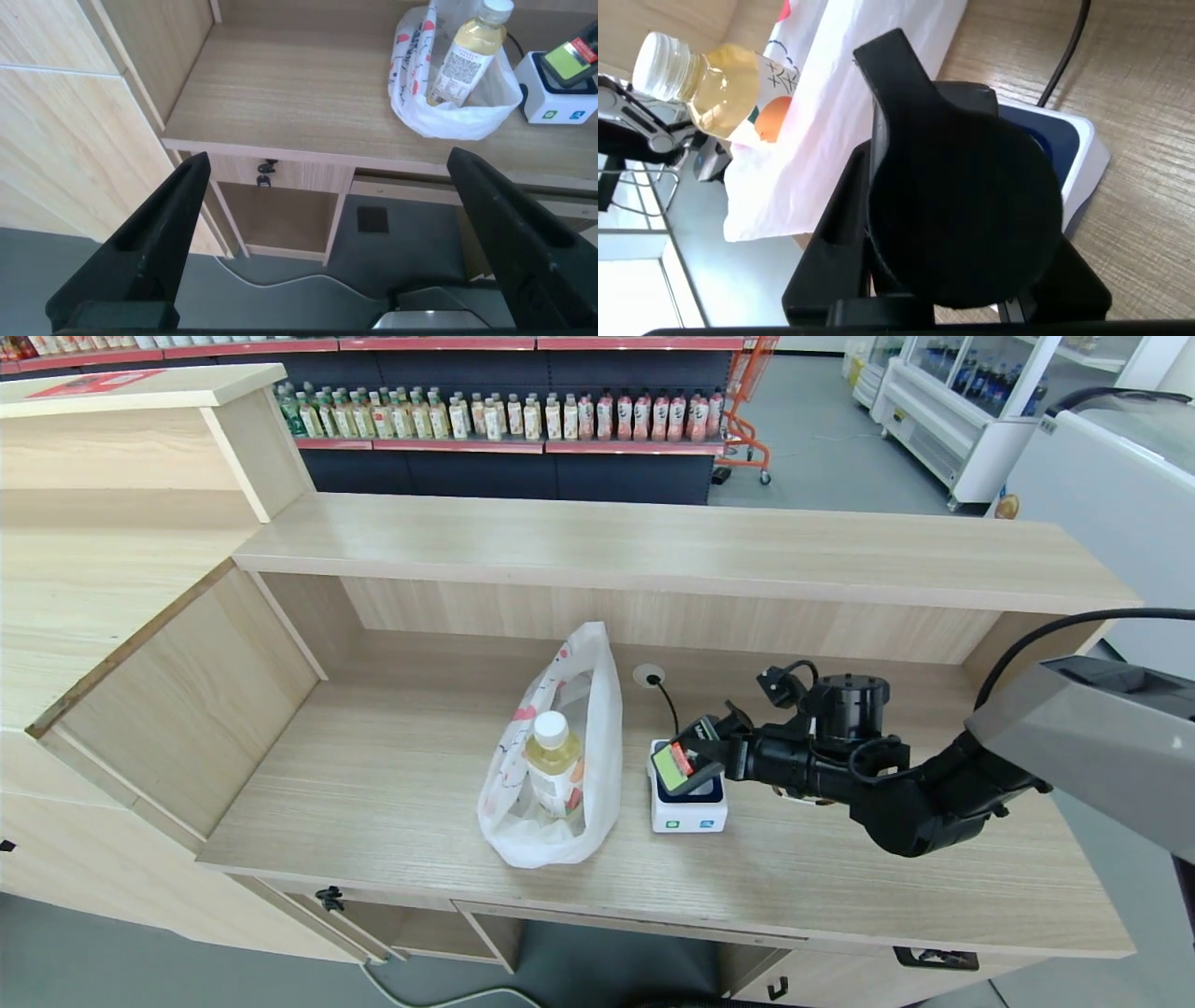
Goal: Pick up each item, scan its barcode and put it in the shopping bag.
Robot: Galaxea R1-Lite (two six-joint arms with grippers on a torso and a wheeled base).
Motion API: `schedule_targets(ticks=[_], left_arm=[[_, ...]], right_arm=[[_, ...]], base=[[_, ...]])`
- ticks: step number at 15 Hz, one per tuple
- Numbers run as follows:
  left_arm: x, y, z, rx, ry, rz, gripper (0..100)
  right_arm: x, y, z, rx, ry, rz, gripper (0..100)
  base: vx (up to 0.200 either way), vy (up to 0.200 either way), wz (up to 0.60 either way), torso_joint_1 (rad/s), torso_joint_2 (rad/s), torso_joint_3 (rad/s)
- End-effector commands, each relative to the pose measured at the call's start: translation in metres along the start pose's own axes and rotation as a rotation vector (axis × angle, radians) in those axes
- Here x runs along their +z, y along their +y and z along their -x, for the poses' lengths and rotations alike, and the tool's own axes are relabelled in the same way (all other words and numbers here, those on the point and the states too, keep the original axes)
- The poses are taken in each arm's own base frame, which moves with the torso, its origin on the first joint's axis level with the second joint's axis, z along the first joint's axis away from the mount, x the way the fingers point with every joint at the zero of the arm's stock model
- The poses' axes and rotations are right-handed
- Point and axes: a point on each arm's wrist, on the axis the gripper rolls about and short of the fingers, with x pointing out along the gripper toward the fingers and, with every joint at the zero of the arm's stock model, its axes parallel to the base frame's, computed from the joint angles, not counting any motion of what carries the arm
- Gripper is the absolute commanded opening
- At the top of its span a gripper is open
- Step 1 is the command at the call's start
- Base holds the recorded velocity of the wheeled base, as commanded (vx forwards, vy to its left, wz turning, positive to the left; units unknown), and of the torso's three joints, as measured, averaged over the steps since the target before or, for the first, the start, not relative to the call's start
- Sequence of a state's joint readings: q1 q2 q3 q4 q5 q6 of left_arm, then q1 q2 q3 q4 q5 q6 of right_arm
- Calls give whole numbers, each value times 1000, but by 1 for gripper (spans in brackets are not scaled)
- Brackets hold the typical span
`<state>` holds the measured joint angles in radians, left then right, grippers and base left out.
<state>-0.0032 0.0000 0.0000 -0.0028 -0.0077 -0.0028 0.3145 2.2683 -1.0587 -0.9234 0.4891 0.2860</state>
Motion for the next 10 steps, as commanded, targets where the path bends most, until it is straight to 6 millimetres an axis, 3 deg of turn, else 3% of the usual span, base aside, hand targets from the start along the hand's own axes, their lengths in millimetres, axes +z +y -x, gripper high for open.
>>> schedule_targets(ticks=[1,3,7,10], left_arm=[[0,0,0,0,0,0,100],[0,0,0,0,0,0,100],[0,0,0,0,0,-1,100],[0,0,0,0,1,0,100]], right_arm=[[1,1,1,-1,-2,2,0],[18,9,10,10,-48,22,0],[80,53,66,24,-166,190,0],[99,73,85,32,-193,253,0]], base=[[0,0,0,0,0,0],[0,0,0,0,0,0],[0,0,0,0,0,0],[0,200,0,-4,-1,4]])
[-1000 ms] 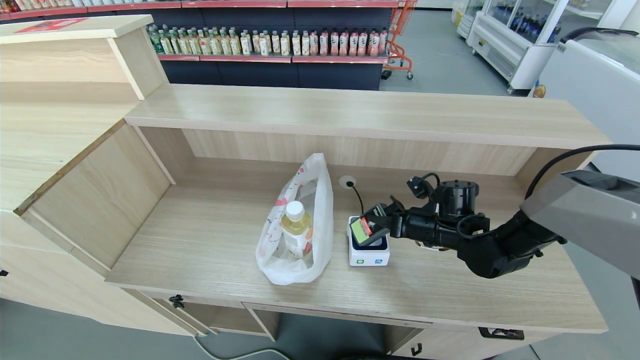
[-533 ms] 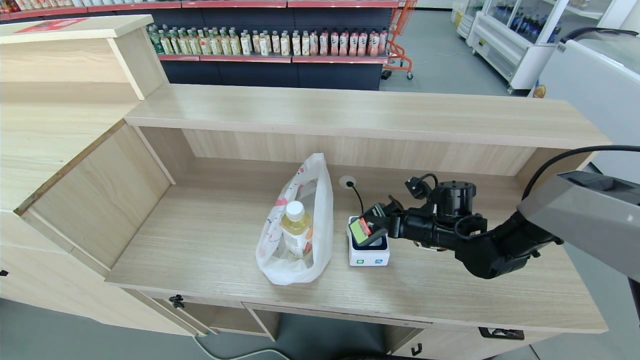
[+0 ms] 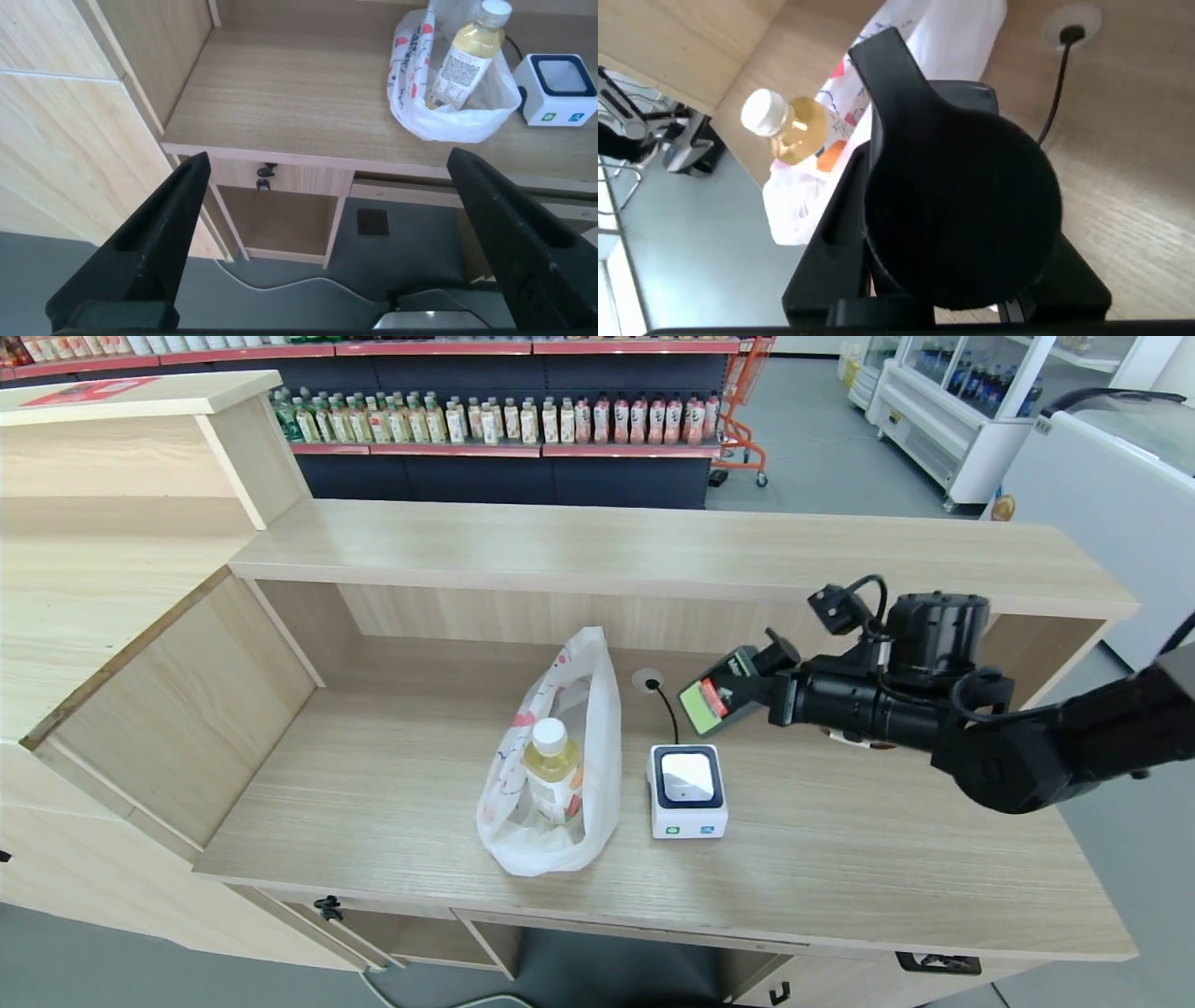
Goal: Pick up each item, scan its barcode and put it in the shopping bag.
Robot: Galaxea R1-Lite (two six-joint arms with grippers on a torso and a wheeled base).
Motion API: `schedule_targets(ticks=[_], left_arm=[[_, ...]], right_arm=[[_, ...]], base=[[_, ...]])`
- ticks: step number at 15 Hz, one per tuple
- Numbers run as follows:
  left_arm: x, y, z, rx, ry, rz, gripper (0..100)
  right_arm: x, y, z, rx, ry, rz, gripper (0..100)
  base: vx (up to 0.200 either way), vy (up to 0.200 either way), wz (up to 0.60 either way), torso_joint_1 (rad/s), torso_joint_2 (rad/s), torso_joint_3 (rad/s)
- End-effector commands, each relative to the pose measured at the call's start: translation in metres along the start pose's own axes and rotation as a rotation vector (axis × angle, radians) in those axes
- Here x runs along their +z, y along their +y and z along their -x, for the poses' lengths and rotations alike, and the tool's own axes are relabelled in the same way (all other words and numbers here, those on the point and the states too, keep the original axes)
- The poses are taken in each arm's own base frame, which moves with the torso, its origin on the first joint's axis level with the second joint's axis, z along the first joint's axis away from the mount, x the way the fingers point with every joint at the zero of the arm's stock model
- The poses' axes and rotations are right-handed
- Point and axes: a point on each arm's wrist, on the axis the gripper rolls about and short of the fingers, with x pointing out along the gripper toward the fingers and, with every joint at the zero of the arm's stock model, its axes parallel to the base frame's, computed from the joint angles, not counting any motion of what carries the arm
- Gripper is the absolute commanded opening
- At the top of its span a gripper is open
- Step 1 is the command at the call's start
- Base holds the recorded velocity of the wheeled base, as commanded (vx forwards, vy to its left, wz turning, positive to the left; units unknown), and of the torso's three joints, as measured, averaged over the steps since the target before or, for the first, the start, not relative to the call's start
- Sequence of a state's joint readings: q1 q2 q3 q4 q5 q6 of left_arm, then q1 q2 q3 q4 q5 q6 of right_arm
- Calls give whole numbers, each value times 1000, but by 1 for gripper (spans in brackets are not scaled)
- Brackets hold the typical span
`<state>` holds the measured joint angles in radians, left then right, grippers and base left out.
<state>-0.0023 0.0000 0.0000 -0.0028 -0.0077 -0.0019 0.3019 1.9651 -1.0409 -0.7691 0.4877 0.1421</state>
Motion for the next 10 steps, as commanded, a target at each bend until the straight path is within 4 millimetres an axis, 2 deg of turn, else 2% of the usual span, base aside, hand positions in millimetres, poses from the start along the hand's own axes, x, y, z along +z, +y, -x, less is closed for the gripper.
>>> schedule_targets(ticks=[1,3,5,10], left_arm=[[0,0,0,-1,1,1,100],[0,0,0,-1,1,1,100],[0,0,0,-1,0,1,100],[0,0,0,-2,0,-2,100]], right_arm=[[33,17,19,18,-84,70,0],[32,15,15,15,-68,80,0],[29,8,3,12,-60,77,0],[14,-24,-51,6,-39,99,0]], base=[[0,200,0,12,2,7],[0,200,0,15,10,0],[200,200,0,-7,2,2],[0,0,0,0,0,0]])
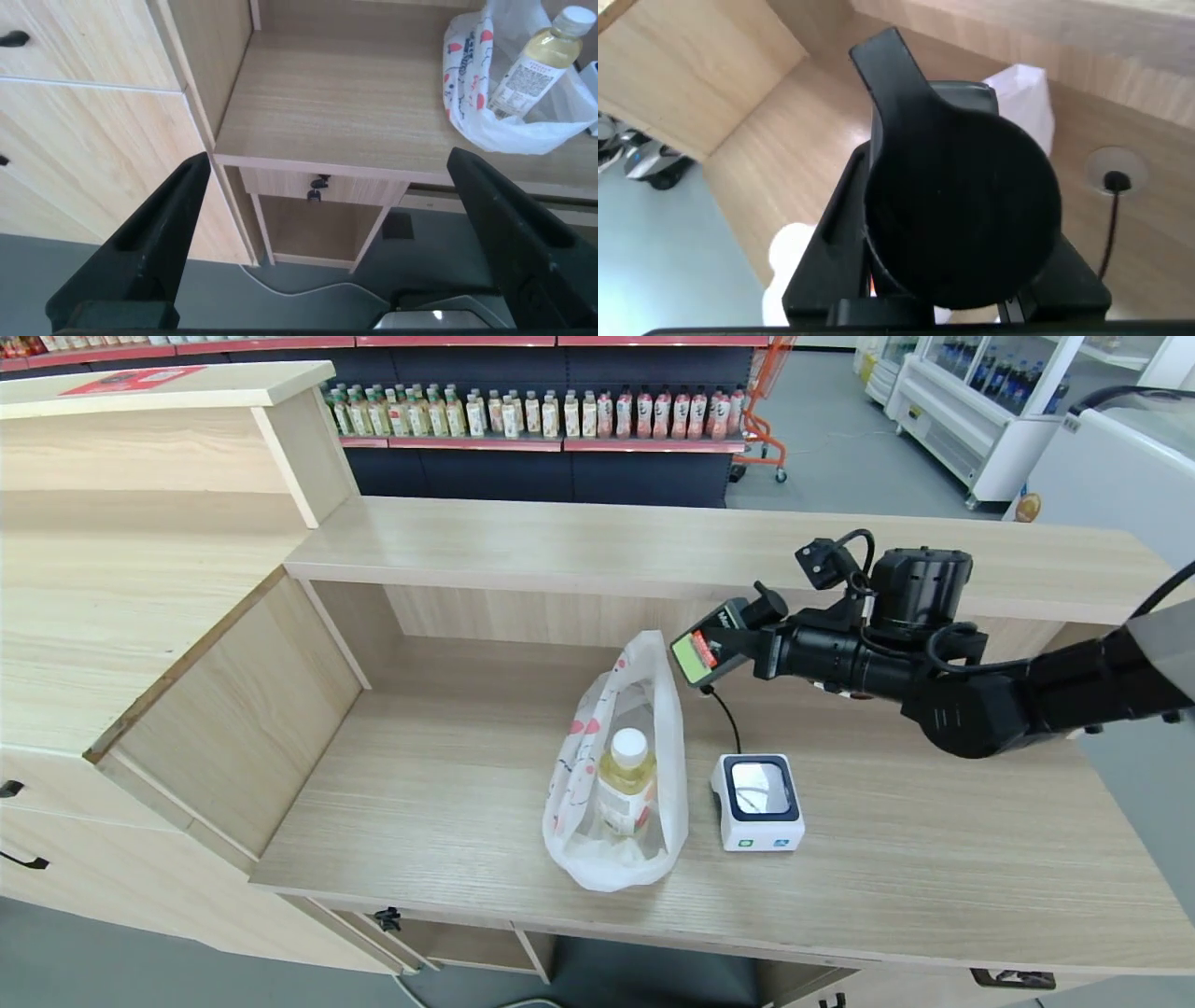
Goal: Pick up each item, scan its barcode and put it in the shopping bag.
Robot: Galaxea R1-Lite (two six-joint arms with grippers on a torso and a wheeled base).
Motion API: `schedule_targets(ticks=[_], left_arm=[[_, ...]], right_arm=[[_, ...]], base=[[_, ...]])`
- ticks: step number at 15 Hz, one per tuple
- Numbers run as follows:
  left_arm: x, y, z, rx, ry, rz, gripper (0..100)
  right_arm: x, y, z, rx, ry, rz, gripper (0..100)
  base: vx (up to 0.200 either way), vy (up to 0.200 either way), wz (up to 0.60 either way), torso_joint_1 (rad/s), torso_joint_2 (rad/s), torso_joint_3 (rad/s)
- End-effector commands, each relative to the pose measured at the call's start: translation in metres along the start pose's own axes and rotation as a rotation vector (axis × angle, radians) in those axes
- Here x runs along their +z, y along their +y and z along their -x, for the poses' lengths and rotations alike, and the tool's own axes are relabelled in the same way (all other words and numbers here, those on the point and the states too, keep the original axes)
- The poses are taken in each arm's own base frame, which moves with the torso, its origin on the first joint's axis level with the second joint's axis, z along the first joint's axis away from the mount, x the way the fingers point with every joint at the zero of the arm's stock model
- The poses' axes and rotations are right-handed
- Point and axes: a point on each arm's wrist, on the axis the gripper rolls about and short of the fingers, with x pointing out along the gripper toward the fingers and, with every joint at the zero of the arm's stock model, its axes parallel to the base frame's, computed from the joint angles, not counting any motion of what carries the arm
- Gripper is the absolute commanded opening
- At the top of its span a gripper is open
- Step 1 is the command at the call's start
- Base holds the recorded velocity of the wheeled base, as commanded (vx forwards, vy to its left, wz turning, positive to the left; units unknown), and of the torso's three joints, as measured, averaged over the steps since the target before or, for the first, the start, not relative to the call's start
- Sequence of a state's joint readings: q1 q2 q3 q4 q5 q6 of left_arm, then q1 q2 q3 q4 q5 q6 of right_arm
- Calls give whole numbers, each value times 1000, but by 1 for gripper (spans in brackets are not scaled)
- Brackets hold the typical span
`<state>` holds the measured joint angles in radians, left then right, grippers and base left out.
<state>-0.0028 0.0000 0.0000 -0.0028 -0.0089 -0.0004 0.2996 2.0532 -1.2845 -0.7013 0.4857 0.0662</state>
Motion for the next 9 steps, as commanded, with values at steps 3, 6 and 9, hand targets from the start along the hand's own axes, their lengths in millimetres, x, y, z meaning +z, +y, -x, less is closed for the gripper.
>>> schedule_targets(ticks=[3,6,9], left_arm=[[0,0,0,-1,1,3,100],[0,0,0,-1,1,3,100],[0,0,0,-1,1,3,100]], right_arm=[[-48,-13,-47,25,85,-42,0],[-57,-10,-60,46,91,-48,0],[-63,-8,-74,64,87,-41,0]], base=[[0,0,0,0,0,0],[0,0,0,0,0,0],[0,0,0,0,0,0]])
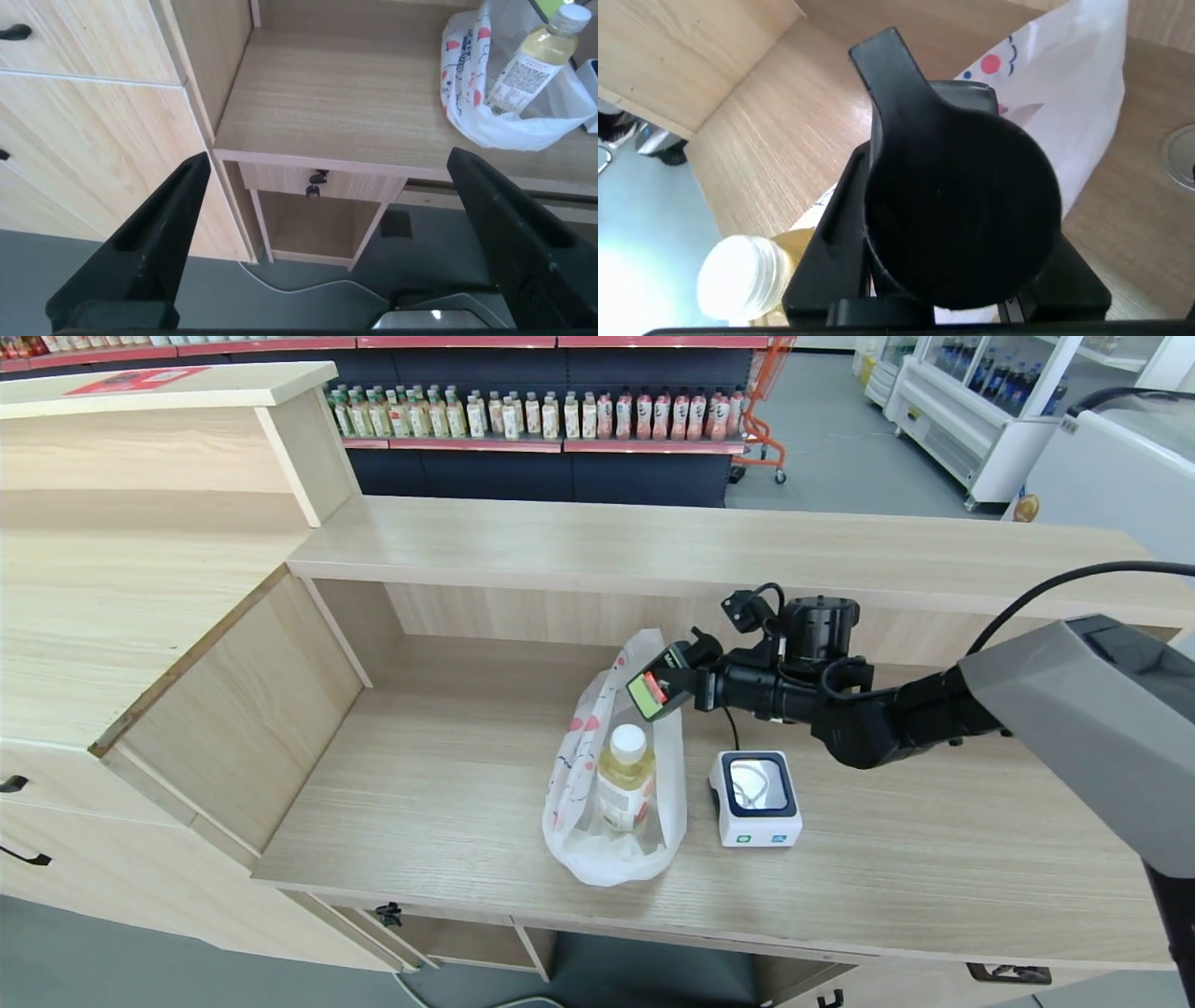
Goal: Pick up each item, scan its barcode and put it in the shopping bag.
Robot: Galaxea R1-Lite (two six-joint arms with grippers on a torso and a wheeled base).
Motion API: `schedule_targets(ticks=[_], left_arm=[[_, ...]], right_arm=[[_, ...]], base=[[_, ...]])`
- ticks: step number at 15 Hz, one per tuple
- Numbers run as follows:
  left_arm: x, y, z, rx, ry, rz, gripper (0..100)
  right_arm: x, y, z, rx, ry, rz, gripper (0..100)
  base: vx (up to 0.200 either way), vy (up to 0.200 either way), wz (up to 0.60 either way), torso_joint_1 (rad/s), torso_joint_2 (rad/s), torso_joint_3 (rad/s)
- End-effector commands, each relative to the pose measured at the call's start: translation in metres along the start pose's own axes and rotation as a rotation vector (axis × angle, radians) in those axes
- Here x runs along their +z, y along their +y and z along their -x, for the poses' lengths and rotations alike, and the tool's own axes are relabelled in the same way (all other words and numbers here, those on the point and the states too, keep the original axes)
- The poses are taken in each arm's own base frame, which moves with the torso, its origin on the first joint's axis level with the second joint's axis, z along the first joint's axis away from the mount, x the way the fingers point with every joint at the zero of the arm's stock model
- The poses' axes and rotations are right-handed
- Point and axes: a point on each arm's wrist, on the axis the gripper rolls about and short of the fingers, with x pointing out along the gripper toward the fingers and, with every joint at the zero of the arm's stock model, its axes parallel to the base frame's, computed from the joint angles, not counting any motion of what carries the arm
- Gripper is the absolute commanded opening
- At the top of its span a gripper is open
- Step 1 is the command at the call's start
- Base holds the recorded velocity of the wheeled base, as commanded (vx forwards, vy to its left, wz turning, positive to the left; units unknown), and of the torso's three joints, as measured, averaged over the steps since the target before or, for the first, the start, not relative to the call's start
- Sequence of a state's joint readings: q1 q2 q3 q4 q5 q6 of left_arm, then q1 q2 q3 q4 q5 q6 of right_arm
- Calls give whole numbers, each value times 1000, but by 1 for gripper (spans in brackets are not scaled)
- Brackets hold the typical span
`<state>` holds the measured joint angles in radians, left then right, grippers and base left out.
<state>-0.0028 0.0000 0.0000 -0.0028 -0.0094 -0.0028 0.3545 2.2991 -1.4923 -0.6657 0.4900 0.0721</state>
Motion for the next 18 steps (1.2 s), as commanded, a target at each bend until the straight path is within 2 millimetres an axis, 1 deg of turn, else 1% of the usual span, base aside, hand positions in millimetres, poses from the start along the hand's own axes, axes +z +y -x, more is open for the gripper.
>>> schedule_targets(ticks=[1,3,6,10,11,13,15,18], left_arm=[[0,0,0,0,1,0,100],[0,0,0,0,1,0,100],[0,0,0,0,1,0,100],[0,0,0,0,0,0,100],[0,0,0,0,1,0,100],[0,0,0,0,1,0,100],[0,0,0,0,1,0,100],[0,0,0,0,1,0,100]], right_arm=[[-12,2,-15,16,13,-3,0],[-18,6,-19,26,25,-2,0],[-32,3,-25,26,46,21,0],[-49,-5,-30,10,47,82,0],[-58,-11,-30,2,58,126,0],[-69,-16,-29,-1,83,187,0],[-74,-16,-30,3,74,208,0],[-75,-17,-31,5,60,221,0]], base=[[0,0,0,0,0,0],[0,0,0,0,0,0],[0,0,0,0,0,0],[0,0,0,0,0,0],[0,0,0,0,0,0],[0,0,0,0,0,0],[0,0,0,0,0,0],[0,0,0,0,0,0]])
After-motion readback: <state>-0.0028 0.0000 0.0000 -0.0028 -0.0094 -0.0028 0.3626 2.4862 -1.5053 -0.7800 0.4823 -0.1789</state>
